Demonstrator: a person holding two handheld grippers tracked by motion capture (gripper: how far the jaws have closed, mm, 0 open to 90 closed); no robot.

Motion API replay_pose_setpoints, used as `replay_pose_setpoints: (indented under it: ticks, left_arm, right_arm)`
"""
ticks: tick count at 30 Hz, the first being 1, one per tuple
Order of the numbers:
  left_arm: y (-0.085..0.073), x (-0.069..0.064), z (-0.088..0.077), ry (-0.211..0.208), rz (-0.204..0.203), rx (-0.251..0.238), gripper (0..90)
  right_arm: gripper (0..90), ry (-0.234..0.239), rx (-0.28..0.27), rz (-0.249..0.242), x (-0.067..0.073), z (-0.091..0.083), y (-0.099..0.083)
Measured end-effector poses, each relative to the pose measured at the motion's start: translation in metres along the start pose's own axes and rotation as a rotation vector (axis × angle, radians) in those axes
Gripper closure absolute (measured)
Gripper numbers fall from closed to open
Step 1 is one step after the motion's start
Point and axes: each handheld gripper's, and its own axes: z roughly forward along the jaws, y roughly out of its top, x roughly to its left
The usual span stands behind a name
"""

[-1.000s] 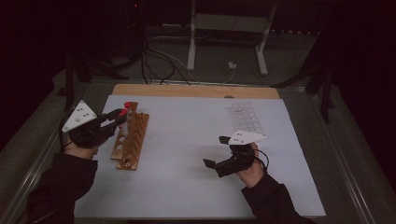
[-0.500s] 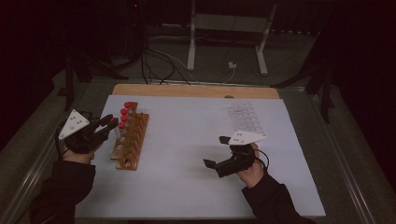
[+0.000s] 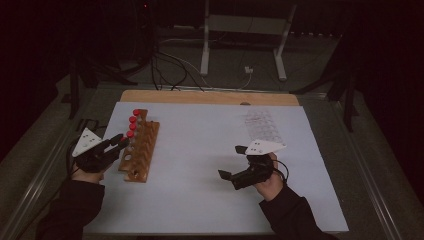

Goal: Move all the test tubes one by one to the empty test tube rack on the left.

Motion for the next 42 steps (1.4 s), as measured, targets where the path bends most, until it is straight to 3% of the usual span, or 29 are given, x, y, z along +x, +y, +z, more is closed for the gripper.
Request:
replay_pose_setpoints:
  ticks: [10,18,21,23,25,32,35,38,42]
  left_arm:
    - [-0.001,-0.001,0.007,0.002,0.005,0.058,71.8]
    - [-0.004,0.002,0.008,-0.013,-0.026,0.056,70.7]
    - [-0.001,0.002,0.005,-0.021,-0.032,0.058,58.0]
    - [0.002,0.002,0.003,-0.032,-0.047,0.055,43.8]
    - [0.005,0.001,0.0,-0.054,-0.051,0.053,37.6]
    - [0.018,-0.011,-0.007,-0.112,-0.024,0.085,9.0]
    - [0.023,-0.018,-0.008,-0.187,-0.001,0.085,8.3]
    - [0.028,-0.026,-0.009,-0.196,0.04,0.073,7.9]
    - [0.036,-0.036,-0.009,-0.233,0.056,0.051,2.4]
  right_arm:
    - [0.0,-0.003,0.001,0.002,-0.001,0.0,0.0]
    - [0.0,-0.005,-0.001,0.004,-0.001,-0.001,0.0]
    - [0.0,-0.005,-0.004,0.002,-0.001,-0.002,0.0]
    - [0.0,-0.005,-0.005,0.004,-0.001,-0.002,0.0]
    - [0.0,-0.005,-0.007,0.005,-0.002,-0.002,0.0]
    - [0.0,-0.005,-0.009,0.014,-0.005,-0.004,0.0]
    - [0.0,-0.007,-0.01,0.012,-0.005,-0.004,-0.001]
    - [0.0,-0.009,-0.012,0.014,-0.005,-0.005,-0.001]
    - [0.0,-0.01,-0.014,0.008,-0.005,-0.006,0.0]
